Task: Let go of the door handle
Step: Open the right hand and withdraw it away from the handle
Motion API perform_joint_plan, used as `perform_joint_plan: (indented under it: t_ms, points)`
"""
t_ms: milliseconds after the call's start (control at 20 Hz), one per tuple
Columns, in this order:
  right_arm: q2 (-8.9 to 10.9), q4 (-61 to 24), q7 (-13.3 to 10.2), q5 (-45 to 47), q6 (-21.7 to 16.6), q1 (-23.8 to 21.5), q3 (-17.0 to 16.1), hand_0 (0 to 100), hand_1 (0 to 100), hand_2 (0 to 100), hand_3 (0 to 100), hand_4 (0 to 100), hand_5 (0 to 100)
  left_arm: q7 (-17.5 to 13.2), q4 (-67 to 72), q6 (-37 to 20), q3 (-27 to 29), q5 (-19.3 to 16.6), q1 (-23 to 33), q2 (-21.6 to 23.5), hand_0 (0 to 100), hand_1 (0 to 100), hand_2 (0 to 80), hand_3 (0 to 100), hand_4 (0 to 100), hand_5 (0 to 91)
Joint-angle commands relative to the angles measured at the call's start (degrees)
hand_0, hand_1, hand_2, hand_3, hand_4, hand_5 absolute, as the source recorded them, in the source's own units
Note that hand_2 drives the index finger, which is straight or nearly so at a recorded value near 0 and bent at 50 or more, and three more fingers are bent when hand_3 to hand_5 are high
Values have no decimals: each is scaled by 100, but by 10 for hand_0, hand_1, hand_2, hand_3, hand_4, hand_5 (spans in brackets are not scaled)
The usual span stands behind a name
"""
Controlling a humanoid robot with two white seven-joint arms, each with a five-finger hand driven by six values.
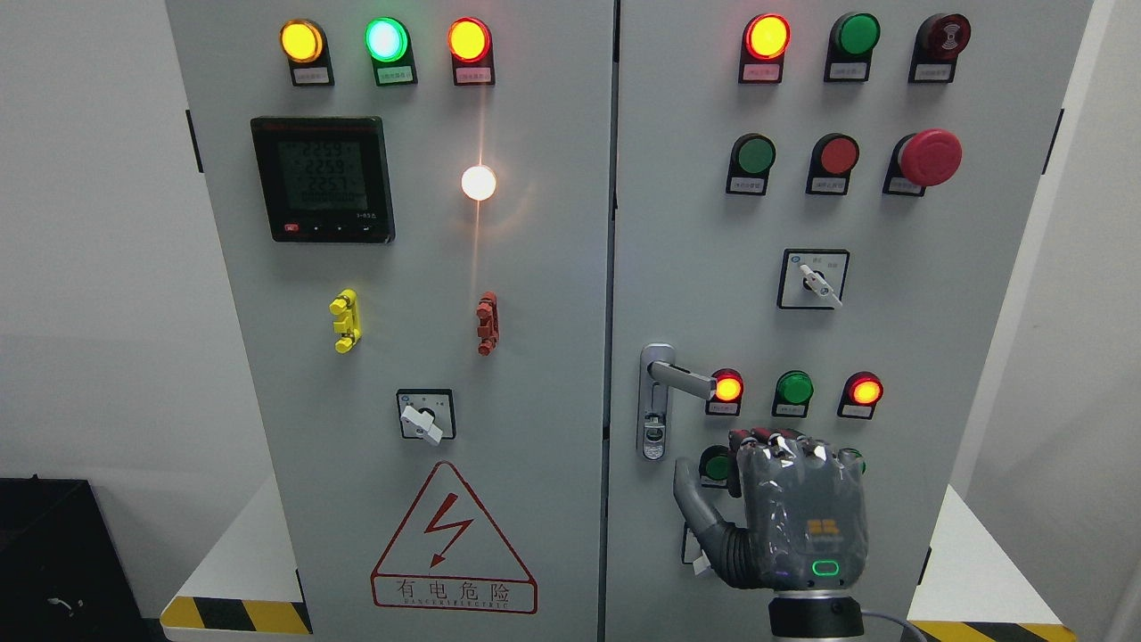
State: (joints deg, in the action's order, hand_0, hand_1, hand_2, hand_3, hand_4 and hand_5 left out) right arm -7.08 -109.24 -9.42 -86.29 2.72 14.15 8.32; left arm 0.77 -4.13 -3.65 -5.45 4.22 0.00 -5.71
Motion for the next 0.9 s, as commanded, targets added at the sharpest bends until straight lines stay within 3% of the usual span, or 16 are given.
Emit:
perform_joint_plan:
  t_ms: [0, 200, 401, 451, 501, 601, 852]
  points:
    - [-4, -633, -130, 164, -569, -483, -830, 437, 256, 522, 786, 755, 718, 2, 0, 4, 0, 0, 97, 0, 120, 556, 0, 0, 0, 0]
    - [5, -730, -192, 647, -1131, -580, -1305, 415, 255, 378, 592, 601, 597, 2, 0, 4, 0, 9, 97, -9, 120, 556, 0, 0, 0, 0]
    - [-4, -721, -175, 1095, -2098, -580, -1937, 401, 255, 217, 385, 466, 506, 2, 0, 4, 0, 0, 97, 0, 120, 556, 0, 0, 0, 0]
    - [-4, -721, -166, 1218, -2291, -580, -2078, 408, 258, 157, 298, 406, 447, 2, 0, 4, 0, 9, 97, 0, 120, 556, 0, 0, 0, 0]
    - [-4, -730, -166, 1350, -2415, -580, -2167, 409, 259, 138, 279, 375, 407, 2, 0, 4, 0, 0, 97, 0, 120, 556, 0, 0, 0, 0]
    - [5, -730, -131, 1657, -2539, -562, -2316, 426, 257, 77, 181, 260, 262, 2, 0, 4, 0, 0, 97, 0, 120, 556, 0, 0, 0, 0]
    - [128, -739, -87, 2256, -2592, -501, -2396, 446, 226, 2, 73, 126, 85, 2, 0, 4, 0, 0, 97, 0, 120, 556, 0, 0, 0, 0]
